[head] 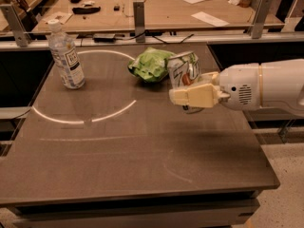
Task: Place 7up can upright
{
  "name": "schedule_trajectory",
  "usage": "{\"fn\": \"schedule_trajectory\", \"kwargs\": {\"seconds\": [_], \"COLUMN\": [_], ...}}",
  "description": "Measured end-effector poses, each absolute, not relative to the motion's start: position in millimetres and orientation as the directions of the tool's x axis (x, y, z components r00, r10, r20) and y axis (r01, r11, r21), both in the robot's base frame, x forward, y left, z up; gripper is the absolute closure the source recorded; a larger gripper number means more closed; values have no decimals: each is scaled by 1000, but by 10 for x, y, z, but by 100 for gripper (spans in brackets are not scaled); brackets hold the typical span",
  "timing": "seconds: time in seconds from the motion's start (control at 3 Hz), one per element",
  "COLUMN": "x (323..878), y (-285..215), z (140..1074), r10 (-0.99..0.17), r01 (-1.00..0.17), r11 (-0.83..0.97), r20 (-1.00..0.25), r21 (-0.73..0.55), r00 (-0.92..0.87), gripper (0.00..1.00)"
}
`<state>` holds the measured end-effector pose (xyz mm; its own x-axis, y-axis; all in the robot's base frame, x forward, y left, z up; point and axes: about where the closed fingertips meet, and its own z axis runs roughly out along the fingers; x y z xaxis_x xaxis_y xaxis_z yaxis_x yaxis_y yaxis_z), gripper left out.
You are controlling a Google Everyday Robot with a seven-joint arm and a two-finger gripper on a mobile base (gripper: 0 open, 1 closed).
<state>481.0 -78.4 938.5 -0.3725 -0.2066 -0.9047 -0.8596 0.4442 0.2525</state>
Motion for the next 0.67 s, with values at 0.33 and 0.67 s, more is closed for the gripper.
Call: {"fn": "schedule_trajectory", "kwargs": {"seconds": [0.33, 0.67], "x": [4775, 4707], "y": [-736, -676], "z": [9441, 9426], "r10": [-122, -149], "r01": [-910, -952], "r11": [364, 304], "r20": [-959, -984], "r21": [197, 46], "r00": [-257, -95], "gripper": [100, 100]}}
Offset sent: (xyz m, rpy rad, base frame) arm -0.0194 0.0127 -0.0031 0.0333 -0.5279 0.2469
